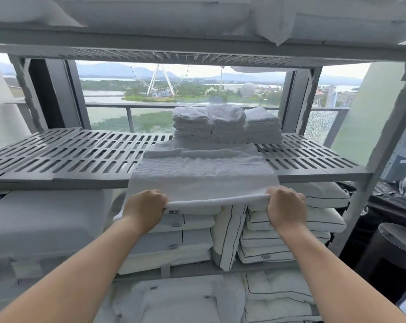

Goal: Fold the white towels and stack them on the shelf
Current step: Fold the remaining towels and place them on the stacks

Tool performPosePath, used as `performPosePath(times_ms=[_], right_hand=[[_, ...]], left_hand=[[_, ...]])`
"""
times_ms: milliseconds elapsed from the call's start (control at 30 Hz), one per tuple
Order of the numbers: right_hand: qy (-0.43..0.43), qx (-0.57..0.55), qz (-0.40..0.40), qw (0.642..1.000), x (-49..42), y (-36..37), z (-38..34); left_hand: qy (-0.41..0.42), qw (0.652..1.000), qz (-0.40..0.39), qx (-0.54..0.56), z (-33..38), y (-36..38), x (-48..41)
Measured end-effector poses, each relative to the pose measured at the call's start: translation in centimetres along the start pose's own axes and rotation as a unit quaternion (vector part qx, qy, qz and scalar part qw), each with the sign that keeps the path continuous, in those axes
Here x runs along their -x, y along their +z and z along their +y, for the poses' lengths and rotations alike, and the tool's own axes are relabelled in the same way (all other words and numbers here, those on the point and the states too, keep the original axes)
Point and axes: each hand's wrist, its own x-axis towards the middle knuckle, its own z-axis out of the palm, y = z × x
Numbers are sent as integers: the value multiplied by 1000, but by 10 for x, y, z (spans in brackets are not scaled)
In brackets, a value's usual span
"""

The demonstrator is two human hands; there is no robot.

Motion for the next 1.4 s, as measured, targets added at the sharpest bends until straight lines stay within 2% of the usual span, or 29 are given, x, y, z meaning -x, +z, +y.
performPosePath(times_ms=[433, 567, 733, 1067, 1133, 1267, 1333, 1400], right_hand=[[36, -16, 25, 999, 23, -21, 5], [30, -19, 51, 998, 14, -23, 2], [27, -30, 78, 996, -21, -21, 0], [-17, -27, 122, 992, -154, 24, -14], [-40, -19, 95, 995, -184, 39, -19], [-57, -17, -91, 994, -228, 80, -27], [-59, -10, -146, 987, -237, 98, -28], [-60, 0, -138, 989, -241, 110, -26]], left_hand=[[13, 997, 1, 76, -11, -13, 20], [6, 994, 56, 93, -20, -23, 9], [-17, 987, 139, 82, -27, -38, -27], [-35, 985, 168, 15, -63, -34, -134], [-13, 992, 125, 6, -71, -22, -156], [-21, 999, -48, -13, -76, 9, -189], [-5, 997, -57, -49, -76, 24, -198], [32, 996, -3, -83, -83, 36, -204]])
